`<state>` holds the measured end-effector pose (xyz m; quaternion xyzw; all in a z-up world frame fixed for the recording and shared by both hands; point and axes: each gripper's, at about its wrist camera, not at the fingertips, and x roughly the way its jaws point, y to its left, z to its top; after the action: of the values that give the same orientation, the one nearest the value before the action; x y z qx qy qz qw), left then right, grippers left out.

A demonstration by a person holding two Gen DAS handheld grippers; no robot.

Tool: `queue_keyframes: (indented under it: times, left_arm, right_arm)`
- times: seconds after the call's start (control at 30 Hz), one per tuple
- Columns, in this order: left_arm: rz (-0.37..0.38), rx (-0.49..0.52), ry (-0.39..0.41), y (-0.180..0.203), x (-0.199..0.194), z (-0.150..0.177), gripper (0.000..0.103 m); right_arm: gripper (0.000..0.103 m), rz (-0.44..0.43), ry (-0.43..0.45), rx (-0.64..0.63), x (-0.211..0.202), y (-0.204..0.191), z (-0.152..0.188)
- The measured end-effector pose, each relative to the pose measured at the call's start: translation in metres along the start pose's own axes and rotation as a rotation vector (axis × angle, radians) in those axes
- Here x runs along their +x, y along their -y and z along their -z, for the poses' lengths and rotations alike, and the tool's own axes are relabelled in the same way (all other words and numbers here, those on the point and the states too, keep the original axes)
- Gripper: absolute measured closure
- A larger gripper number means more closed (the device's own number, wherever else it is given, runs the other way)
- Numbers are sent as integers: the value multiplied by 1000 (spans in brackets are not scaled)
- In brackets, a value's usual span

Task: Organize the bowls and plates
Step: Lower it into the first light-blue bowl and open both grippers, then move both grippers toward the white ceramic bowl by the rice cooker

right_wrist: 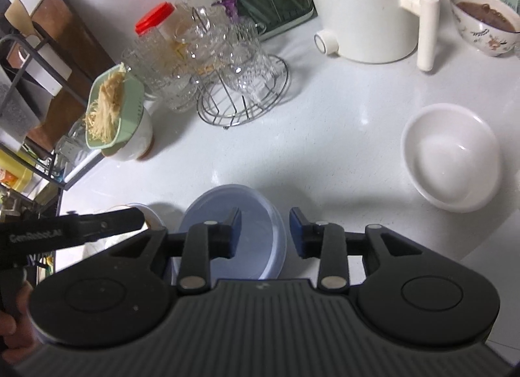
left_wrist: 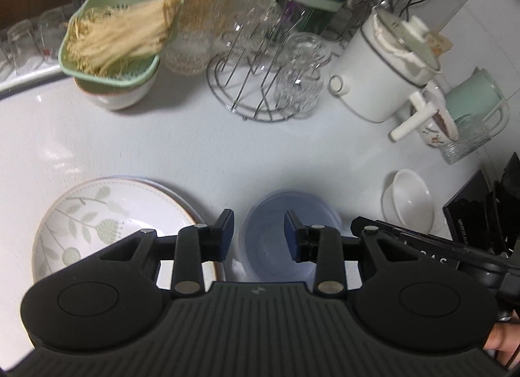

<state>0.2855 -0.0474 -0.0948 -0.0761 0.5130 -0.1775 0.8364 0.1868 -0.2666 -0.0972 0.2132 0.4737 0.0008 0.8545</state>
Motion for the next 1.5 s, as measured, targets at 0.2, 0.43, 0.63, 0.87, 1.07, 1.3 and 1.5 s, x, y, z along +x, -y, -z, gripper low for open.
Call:
queue_keyframes:
  times: [0.2,0.43,0.63,0.87,1.07,1.3,1.5]
  left_arm:
    - [13,52,45,9,-22,-1,64]
    - [35,94,108,19,-49,-2,64]
    - [38,144,140,29,-61,0,64]
    - [78,153,166,47,-63,2,64]
    - [97,208,146,68,-54,4,64]
    - [117,248,127,86,-43,-5,64]
    - [137,287,103,107,-26,-11,60]
  right_arm:
    - [67,0,79,-1,-25,-9,4]
    - [66,7,164,-48,-53,-23,4]
    - [66,11,216,-73,-66,-24,4]
    - [66,45,289,-77,-83,-12,-2]
    - [67,64,320,-23,-92,5,-3]
    - [67,137,348,14,-104,27,1]
    - [67,194,360,45,-108,49,0]
